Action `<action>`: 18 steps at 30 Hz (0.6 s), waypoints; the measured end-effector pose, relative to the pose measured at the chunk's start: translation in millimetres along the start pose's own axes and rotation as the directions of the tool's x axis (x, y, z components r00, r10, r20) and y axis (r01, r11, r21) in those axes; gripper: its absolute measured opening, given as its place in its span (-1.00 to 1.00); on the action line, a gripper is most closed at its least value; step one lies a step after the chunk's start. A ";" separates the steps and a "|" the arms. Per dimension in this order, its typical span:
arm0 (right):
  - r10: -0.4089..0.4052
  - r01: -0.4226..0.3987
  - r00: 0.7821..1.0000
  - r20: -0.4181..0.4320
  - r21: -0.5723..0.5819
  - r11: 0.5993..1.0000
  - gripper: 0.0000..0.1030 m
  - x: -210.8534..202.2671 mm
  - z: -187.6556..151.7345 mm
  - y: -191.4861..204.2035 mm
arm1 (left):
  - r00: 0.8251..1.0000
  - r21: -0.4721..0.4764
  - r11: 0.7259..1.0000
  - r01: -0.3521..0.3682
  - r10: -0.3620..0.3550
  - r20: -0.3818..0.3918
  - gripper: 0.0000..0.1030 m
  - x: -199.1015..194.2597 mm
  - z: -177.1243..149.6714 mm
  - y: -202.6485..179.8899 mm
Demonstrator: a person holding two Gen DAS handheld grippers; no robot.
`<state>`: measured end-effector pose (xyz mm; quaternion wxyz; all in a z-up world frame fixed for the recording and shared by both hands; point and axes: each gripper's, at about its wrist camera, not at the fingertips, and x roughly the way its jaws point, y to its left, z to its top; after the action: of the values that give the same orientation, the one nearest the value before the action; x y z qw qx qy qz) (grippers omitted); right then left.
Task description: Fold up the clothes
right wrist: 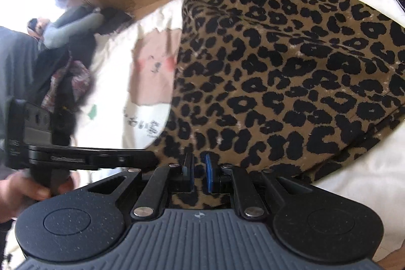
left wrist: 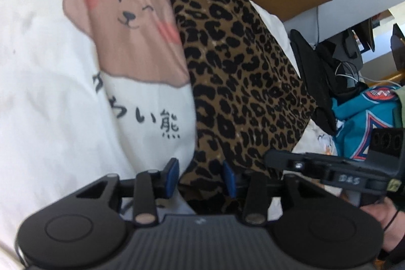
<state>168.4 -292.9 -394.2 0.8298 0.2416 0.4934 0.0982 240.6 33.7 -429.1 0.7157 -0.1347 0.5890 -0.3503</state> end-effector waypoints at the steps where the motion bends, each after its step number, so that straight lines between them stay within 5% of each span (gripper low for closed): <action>1: -0.010 0.010 1.000 -0.006 -0.007 1.000 -0.82 3.8 -2.2 0.6 | 1.000 -0.011 1.000 0.007 -0.007 -0.004 -0.21 0.3 -1.9 0.9; 18: 0.069 -0.077 0.991 -0.111 -0.063 0.995 -0.82 0.5 -29.5 15.6 | 0.987 -0.232 0.960 0.156 -0.162 -0.007 -0.25 6.6 -32.3 13.3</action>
<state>144.3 -270.3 -398.5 0.8052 0.2257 0.5251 0.1582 215.4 46.0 -450.8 0.6572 -0.2589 0.6222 -0.3375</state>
